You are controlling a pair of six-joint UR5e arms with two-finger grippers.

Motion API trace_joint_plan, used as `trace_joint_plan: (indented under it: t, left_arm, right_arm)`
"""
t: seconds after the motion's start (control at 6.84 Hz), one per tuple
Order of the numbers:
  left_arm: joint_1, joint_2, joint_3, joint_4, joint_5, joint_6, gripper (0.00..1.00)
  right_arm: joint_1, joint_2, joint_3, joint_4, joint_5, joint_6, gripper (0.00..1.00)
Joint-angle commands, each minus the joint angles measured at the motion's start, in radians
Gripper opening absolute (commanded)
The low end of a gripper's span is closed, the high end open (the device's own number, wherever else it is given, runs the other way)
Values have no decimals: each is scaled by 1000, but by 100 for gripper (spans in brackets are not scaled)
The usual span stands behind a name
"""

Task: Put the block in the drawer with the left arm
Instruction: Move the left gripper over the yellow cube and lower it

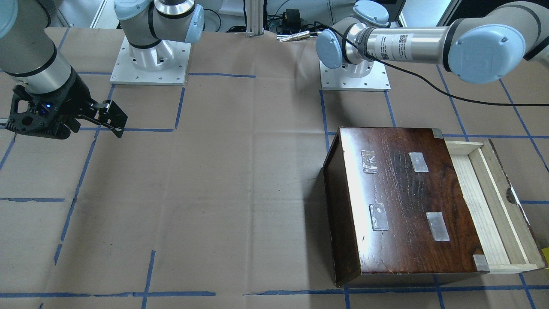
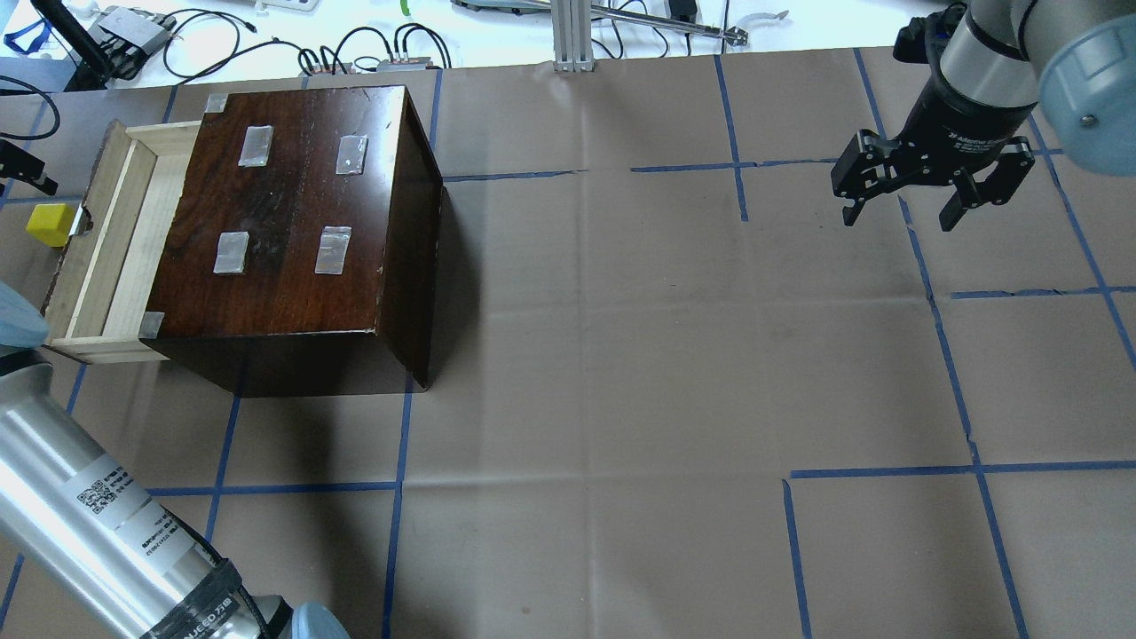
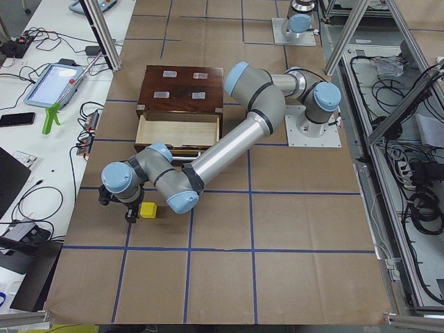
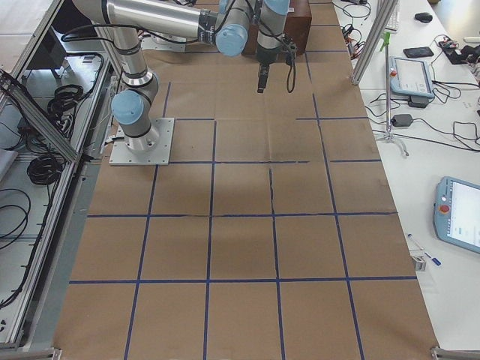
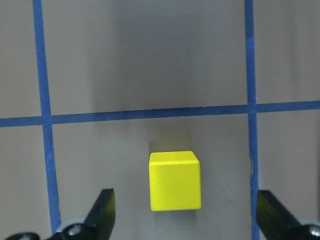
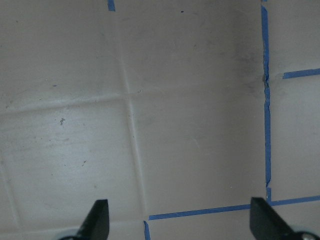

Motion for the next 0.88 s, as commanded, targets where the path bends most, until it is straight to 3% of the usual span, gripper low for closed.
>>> trace_joint_plan:
  t: [0.0,0.15,0.44,0.73]
  left_arm:
    - [10,-48,-1,1,7,5,98]
    - [22,-57,1,1,7,6,96]
    - [20,-56,2,1,8,6,60]
    - [17,-34,13,2,10,5,33]
  right_arm:
    - [0,1,-1,0,0,-1,100]
    - [0,0,0,0,0,-1,100]
    - [0,0,0,0,0,-1,100]
    - [0,0,0,0,0,-1,100]
